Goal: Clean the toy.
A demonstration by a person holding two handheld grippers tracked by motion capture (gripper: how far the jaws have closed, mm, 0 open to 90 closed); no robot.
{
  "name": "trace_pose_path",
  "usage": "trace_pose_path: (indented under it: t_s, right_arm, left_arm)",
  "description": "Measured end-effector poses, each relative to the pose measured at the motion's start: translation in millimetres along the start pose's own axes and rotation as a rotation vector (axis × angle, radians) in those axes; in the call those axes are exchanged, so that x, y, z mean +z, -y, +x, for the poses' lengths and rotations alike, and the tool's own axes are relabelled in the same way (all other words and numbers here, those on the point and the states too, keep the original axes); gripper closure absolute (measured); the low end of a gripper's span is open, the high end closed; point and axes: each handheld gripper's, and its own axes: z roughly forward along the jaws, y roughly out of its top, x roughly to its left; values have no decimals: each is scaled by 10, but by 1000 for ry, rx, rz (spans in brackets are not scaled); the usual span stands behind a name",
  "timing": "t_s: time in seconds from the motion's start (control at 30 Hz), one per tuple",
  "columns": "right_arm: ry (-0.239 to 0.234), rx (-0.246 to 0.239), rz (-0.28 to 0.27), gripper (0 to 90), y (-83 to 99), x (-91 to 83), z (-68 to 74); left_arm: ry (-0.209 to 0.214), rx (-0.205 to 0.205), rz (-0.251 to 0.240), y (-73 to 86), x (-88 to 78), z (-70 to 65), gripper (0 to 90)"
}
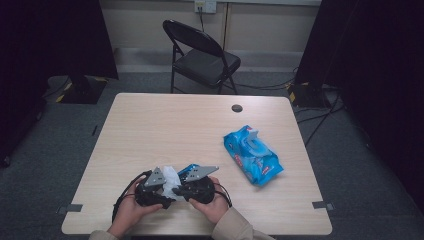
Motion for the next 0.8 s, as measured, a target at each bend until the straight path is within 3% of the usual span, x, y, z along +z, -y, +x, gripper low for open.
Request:
trace_pose_path:
  t_s: [0.1, 0.37, 0.8]
  right_arm:
    - [-13, 6, -10, 863, 18, -1, -18]
    - [16, -28, 2, 862, 14, -15, 18]
    - [73, 0, 29, 862, 107, -158, -155]
  left_arm:
    - [1, 3, 2, 0, -1, 2, 237]
    - [3, 1, -1, -1, 1, 2, 241]
    - [4, 0, 0, -2, 3, 4, 242]
